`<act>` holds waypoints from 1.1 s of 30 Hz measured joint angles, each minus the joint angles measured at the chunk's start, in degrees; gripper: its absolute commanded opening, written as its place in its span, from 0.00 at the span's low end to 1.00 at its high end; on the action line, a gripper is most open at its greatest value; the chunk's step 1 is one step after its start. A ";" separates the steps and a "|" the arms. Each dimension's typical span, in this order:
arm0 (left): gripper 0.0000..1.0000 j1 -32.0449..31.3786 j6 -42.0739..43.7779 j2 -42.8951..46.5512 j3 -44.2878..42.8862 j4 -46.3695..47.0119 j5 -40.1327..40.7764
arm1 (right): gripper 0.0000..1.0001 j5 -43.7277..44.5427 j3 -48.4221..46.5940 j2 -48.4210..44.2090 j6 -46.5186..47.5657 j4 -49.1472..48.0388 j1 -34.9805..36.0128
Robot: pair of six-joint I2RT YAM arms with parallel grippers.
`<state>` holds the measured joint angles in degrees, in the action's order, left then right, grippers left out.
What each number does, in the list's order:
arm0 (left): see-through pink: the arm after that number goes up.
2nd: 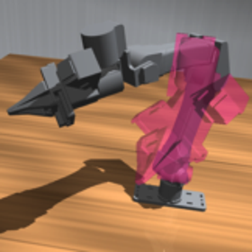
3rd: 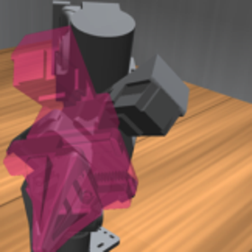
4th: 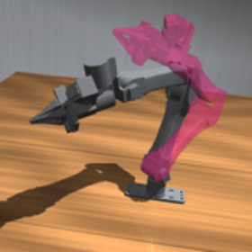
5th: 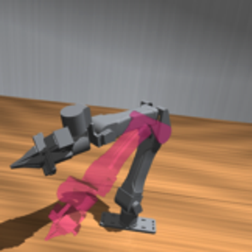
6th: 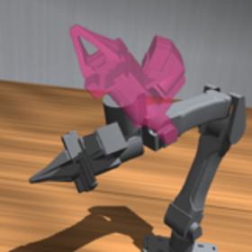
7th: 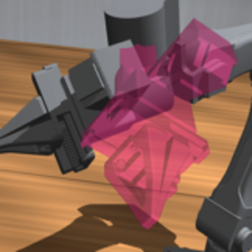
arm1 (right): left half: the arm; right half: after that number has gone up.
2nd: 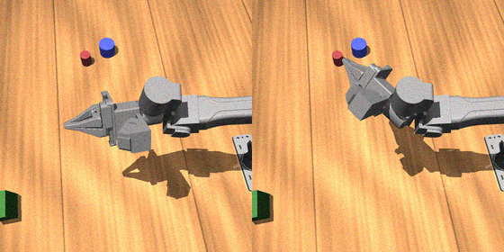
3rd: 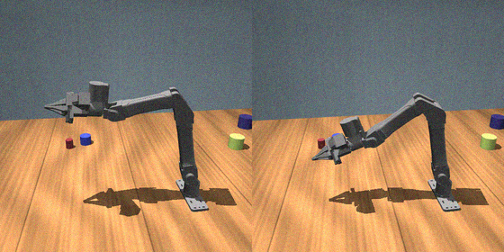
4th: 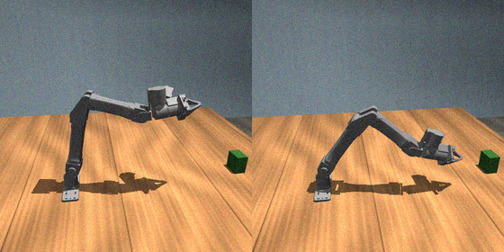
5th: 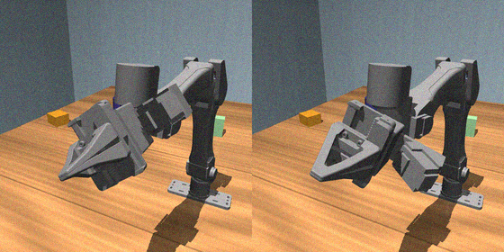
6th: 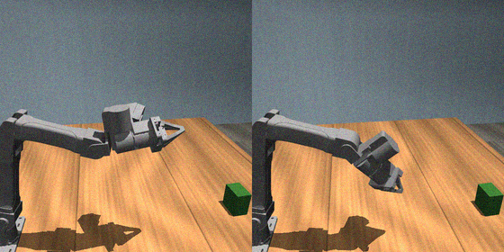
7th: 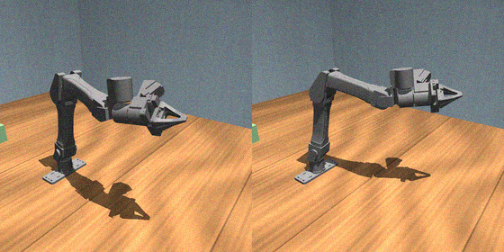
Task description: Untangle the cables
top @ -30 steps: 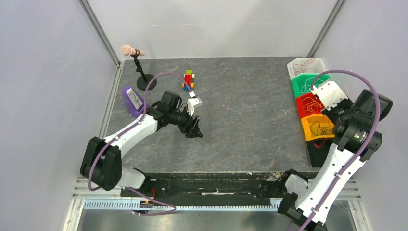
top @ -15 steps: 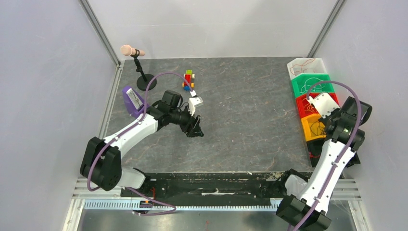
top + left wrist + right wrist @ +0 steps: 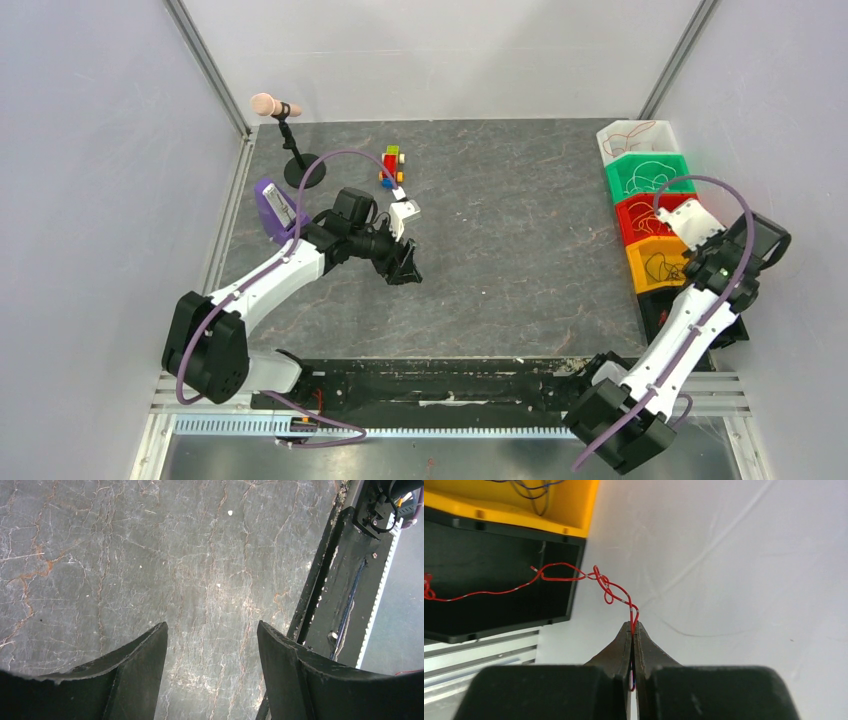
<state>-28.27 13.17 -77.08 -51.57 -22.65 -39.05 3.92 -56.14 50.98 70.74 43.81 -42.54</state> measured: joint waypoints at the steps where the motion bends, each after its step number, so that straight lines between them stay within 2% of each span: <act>1: 0.72 -0.04 0.02 0.00 0.00 0.00 0.00 | 0.00 -0.46 -0.92 0.70 0.48 -0.57 -1.07; 10: 0.72 -0.09 0.02 0.00 0.02 0.00 0.00 | 0.00 -4.02 -2.51 2.36 3.34 -2.93 -4.24; 20: 0.72 -0.09 0.02 0.00 0.28 -0.04 0.02 | 0.00 -5.84 16.37 -0.28 8.37 -0.98 -4.24; 26: 0.72 -0.09 0.02 0.02 0.37 -0.09 0.04 | 0.00 -5.86 19.52 2.95 9.27 -1.16 -4.24; 33: 0.72 -0.09 0.02 0.20 0.37 -0.35 0.44 | 0.00 -5.81 22.49 8.09 10.73 -8.37 -4.55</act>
<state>-28.36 13.19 -76.88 -51.20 -23.00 -38.61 -1.89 -33.65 59.07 81.47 35.44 -47.09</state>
